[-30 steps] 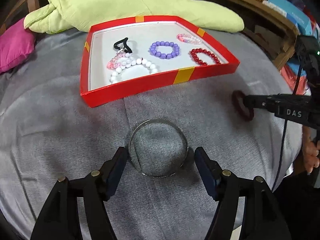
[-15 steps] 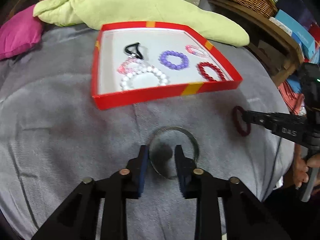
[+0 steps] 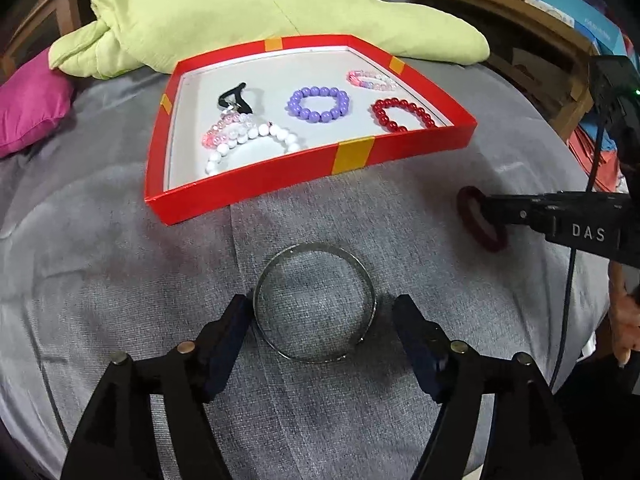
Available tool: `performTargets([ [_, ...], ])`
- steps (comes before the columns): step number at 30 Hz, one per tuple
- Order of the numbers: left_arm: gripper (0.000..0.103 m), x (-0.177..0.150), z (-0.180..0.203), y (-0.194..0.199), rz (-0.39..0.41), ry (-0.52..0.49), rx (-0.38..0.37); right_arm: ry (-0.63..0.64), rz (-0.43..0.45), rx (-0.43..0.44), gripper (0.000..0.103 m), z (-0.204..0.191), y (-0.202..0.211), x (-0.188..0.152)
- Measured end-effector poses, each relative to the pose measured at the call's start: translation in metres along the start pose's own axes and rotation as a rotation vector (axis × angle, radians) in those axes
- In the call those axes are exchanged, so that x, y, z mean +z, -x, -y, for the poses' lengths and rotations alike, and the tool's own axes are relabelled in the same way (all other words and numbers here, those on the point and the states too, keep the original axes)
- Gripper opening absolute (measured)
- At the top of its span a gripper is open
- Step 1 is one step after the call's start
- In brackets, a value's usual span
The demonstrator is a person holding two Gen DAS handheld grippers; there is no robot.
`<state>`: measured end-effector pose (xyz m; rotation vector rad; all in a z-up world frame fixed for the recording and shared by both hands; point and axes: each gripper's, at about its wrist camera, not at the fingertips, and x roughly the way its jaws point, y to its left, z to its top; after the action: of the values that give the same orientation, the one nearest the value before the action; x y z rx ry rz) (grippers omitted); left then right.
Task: Organize jewelry
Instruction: 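Lift both bangles and carry them over the red tray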
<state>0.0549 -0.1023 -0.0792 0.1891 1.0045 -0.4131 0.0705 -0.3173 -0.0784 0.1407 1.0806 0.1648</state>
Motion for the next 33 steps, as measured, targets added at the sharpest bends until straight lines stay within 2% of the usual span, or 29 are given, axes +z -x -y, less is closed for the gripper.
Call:
performTargets([
  [1,0.065,0.0,0.0,0.0,0.004,-0.004,0.016,0.003,0.001,0.0,0.007,0.0,0.0,0.0],
  [2,0.063,0.0,-0.001,0.001,0.008,-0.009,0.03,0.008,0.002,-0.002,0.007,0.0,0.0,0.0],
  [10,0.062,0.0,0.003,0.005,0.033,-0.03,0.032,0.032,0.012,-0.014,0.006,-0.005,0.002,-0.001],
  [18,0.062,0.001,0.005,0.019,0.074,-0.049,0.057,0.072,0.04,0.039,0.006,-0.019,0.01,-0.002],
  [25,0.062,0.007,-0.018,0.04,0.131,0.008,0.075,0.058,0.106,0.103,0.006,-0.019,0.026,0.003],
  [33,0.062,0.017,-0.039,0.064,0.231,0.07,0.1,0.017,0.228,0.171,0.006,-0.016,0.049,0.011],
])
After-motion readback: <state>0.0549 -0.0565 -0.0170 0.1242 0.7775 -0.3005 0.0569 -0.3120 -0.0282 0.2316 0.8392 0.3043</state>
